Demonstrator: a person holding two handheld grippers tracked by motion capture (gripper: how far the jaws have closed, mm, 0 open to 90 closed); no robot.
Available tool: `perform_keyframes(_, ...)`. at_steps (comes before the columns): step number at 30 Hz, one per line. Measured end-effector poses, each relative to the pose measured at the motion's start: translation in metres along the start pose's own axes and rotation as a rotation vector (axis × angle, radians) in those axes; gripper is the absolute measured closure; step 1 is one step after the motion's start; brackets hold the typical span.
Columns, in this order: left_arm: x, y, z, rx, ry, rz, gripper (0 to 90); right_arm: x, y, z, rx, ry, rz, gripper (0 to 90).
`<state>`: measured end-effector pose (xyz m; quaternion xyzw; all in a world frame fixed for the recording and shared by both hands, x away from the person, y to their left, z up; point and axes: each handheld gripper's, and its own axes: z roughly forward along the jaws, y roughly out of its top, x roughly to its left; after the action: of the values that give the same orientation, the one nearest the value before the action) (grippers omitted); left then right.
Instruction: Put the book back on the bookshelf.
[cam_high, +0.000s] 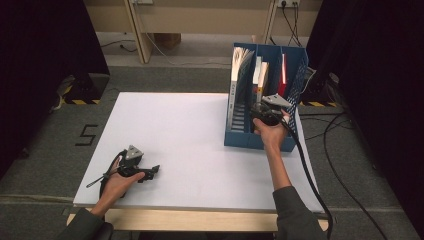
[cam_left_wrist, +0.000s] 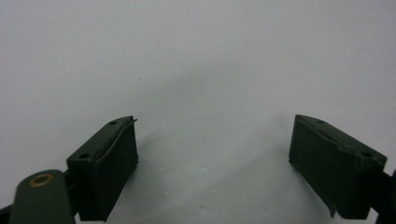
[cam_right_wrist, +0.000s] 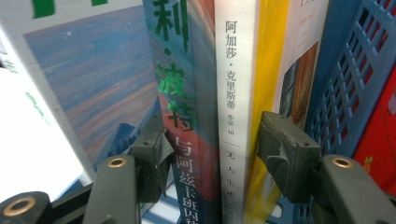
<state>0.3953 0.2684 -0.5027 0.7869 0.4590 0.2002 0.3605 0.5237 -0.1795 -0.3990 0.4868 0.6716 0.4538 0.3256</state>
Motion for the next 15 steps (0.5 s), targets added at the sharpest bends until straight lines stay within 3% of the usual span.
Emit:
perform_keyframes(5, 0.000, 0.000, 0.000, 0.000, 0.000, 0.000, 14.3, -0.003, 0.001, 0.004, -0.001, 0.008, -0.008, 44.1)
perform_keyframes(10, 0.000, 0.000, 0.000, -0.002, -0.003, -0.004, 14.4, -0.004, 0.000, 0.004, -0.004, 0.006, 0.014, 43.0)
perform_keyframes(13, 0.000, 0.000, 0.000, -0.003, -0.004, -0.006, 14.3, -0.004, 0.000, -0.004, 0.000, 0.034, 0.032, 38.0)
perform_keyframes(15, 0.000, 0.000, 0.000, 0.000, -0.002, -0.004, 14.3, -0.002, 0.000, -0.013, -0.003, 0.014, -0.005, 35.1)
